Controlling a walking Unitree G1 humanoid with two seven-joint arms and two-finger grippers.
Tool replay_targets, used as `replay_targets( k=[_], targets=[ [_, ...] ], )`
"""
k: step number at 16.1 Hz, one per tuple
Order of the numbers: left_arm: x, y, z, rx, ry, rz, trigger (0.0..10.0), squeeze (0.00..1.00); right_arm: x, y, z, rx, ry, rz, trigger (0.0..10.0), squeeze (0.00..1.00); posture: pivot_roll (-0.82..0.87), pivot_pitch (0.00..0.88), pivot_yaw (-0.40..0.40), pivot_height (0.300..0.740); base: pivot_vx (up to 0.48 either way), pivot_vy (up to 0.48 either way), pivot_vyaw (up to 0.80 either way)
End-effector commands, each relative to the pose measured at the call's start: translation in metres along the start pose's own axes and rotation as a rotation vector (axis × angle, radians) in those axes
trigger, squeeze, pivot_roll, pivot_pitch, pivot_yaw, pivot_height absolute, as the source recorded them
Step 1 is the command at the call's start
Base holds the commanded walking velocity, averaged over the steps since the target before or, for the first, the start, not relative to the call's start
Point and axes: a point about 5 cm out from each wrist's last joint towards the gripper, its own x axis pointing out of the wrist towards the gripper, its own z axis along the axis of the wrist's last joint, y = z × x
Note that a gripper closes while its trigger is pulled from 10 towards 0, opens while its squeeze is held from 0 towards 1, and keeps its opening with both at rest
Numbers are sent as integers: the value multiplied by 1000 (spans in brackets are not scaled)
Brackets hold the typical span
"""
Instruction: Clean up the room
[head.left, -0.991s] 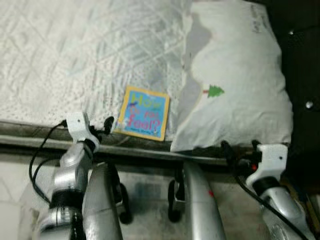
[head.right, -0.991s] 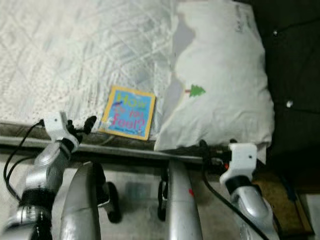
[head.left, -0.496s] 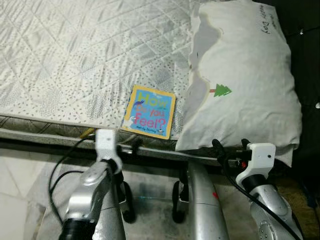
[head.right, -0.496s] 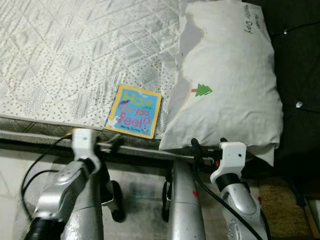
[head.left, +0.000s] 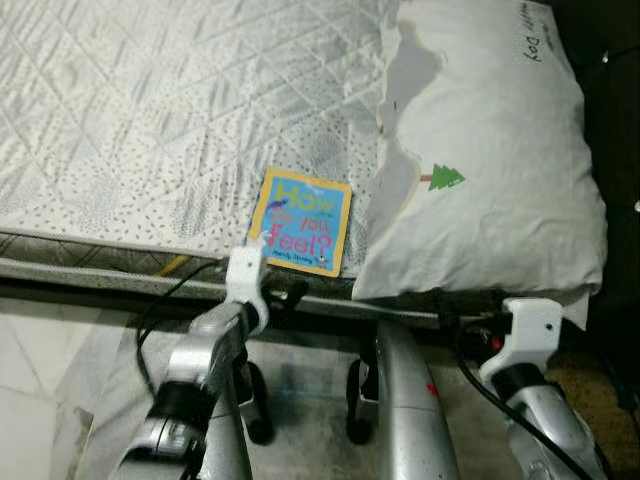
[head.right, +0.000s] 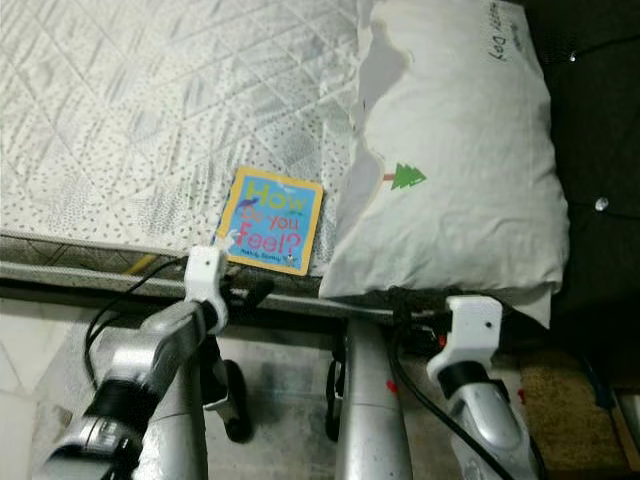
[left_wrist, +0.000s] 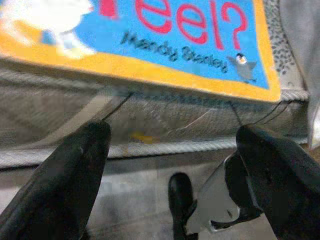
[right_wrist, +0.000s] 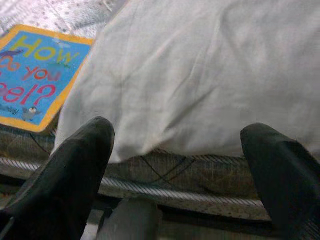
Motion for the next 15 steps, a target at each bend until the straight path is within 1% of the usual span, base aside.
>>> replay_targets(
  k=[1,3,4,5,7,8,10,12,15],
  targets=[
    [1,1,-10,-5,33,4,10000,843,-5,-3,1,-8,7,-14,10000,0,-194,351,-22,586,0,0,0],
    [6,0,-9,-5,48,-6,10000,843,-6,-2,2,-8,9,-14,10000,0,-199,359,-23,586,0,0,0],
    [8,0,-8,-8,50,-7,10000,827,-7,-2,2,-9,11,-14,10000,0,-199,362,-23,586,0,0,0],
    [12,1,-5,-39,70,1,10000,784,-8,-3,2,-9,16,-15,10000,0,-200,368,-23,586,0,0,0],
    [14,4,-5,-45,87,23,10000,741,-8,-2,2,-9,19,-14,10000,0,-201,370,-22,586,0,0,0],
    [16,8,-2,-48,87,36,10000,698,-9,-2,2,-8,22,-14,10000,0,-205,372,-20,586,0,0,0],
    [18,14,7,-73,63,67,10000,690,-11,-2,1,-9,26,-17,10000,0,-209,372,-19,586,0,0,0],
    [19,16,11,-85,59,74,10000,690,-11,-3,2,-9,26,-19,10000,0,-212,371,-18,586,0,0,0],
    [21,23,19,-118,42,114,10000,675,-11,-3,3,-11,26,-21,10000,0,-218,367,-20,586,0,0,0]
  ],
)
